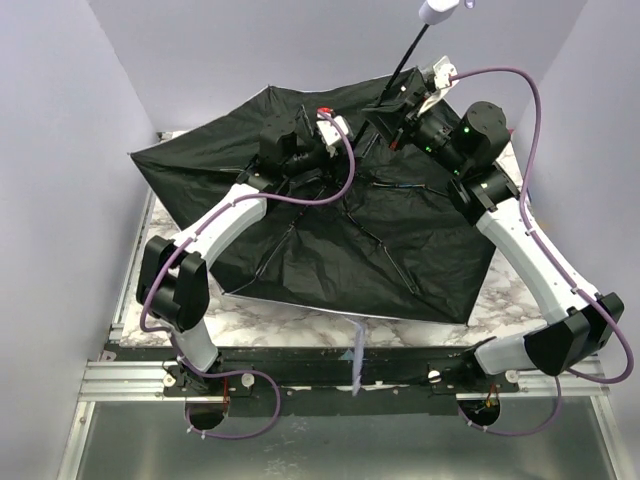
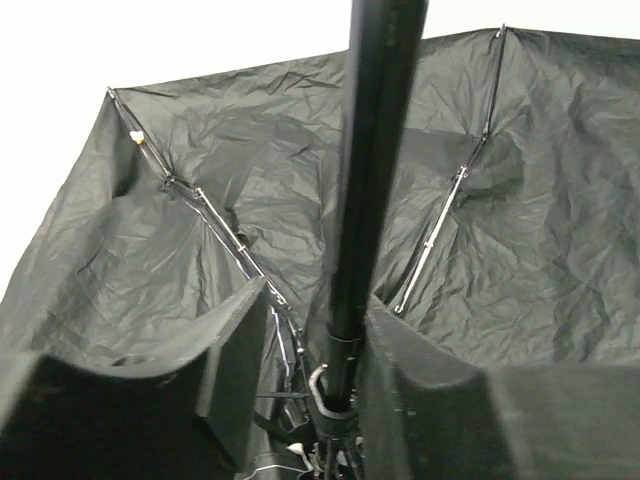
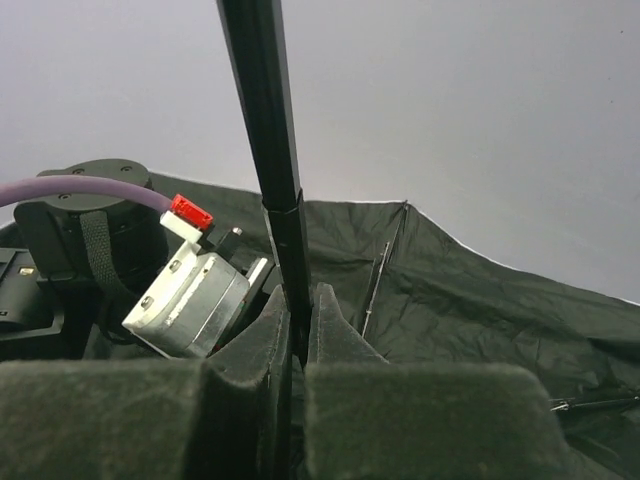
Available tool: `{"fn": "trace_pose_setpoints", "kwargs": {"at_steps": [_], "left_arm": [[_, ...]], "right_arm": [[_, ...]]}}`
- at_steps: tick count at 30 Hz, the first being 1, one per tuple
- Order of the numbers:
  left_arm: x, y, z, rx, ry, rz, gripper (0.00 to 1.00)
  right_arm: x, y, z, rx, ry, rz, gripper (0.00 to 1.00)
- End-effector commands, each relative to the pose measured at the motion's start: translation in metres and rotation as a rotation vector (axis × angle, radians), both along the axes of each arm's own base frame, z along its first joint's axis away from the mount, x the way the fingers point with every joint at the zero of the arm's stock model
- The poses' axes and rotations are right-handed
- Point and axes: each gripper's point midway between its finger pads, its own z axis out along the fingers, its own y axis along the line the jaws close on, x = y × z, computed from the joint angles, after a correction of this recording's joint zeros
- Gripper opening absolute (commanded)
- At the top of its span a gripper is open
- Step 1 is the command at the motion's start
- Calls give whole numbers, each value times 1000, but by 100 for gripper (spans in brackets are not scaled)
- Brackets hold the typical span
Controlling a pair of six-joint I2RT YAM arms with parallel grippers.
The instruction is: Open the umbrella
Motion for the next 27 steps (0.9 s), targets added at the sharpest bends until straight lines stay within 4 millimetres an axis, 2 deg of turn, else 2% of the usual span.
{"fn": "trace_pose_setpoints", "kwargs": {"at_steps": [1, 4, 11, 12, 16, 18, 22, 27], "left_arm": [[22, 50, -120, 218, 300, 156, 30], [22, 47, -97, 188, 248, 132, 0], [22, 46, -15, 150, 17, 105, 0], [21, 47, -4, 150, -22, 106, 0], [15, 51, 43, 128, -170, 99, 0], [11, 53, 63, 117, -221, 98, 0], [3, 56, 110, 78, -320, 96, 0], [-24, 64, 164, 84, -573, 66, 0]], "right_arm": [[-98, -38, 167, 262, -466, 64, 0], [-96, -34, 146, 233, -419, 81, 0], [-91, -27, 86, 164, -292, 101, 1], [-92, -26, 78, 144, -284, 110, 5], [-93, -26, 38, 80, -230, 108, 53], [-93, -27, 17, 37, -204, 101, 67], [-94, -34, -24, -43, -137, 63, 78], [-72, -68, -59, -28, 50, -173, 83]]}}
